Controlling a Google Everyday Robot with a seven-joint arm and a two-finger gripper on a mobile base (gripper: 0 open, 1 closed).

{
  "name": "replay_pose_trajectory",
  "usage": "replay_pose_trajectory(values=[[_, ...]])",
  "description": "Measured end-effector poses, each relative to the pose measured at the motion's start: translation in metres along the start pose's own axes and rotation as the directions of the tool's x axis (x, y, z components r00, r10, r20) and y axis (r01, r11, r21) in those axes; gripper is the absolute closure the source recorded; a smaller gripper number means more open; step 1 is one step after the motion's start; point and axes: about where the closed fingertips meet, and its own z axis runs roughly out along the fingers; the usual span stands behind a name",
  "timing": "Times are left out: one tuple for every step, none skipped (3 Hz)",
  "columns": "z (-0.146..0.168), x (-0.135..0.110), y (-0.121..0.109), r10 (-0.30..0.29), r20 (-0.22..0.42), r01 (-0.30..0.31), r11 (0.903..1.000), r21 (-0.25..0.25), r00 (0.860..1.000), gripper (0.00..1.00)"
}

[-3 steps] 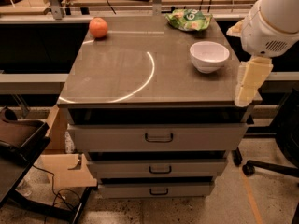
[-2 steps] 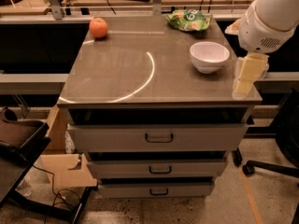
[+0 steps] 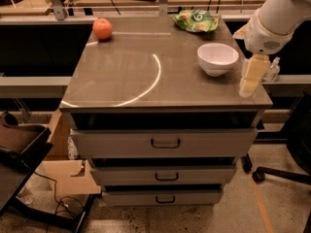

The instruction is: Move white bowl near orange

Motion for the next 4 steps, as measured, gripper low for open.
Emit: replay_pose_trajectory(values=[[0.025,0.011,-0.012,0.022,-0.01,-0.022,0.9997,-0.011,1.0,0.0],[0.043,0.015,-0.022,0.031,-0.003,-0.031,0.9994,-0.015,1.0,0.0],[0.059,0.016,-0.028,0.028,0.003,-0.028,0.9992,-0.027,1.0,0.0],[0.072,0.011,-0.031,-0.016,-0.013,0.015,0.9984,-0.055,1.0,0.0]])
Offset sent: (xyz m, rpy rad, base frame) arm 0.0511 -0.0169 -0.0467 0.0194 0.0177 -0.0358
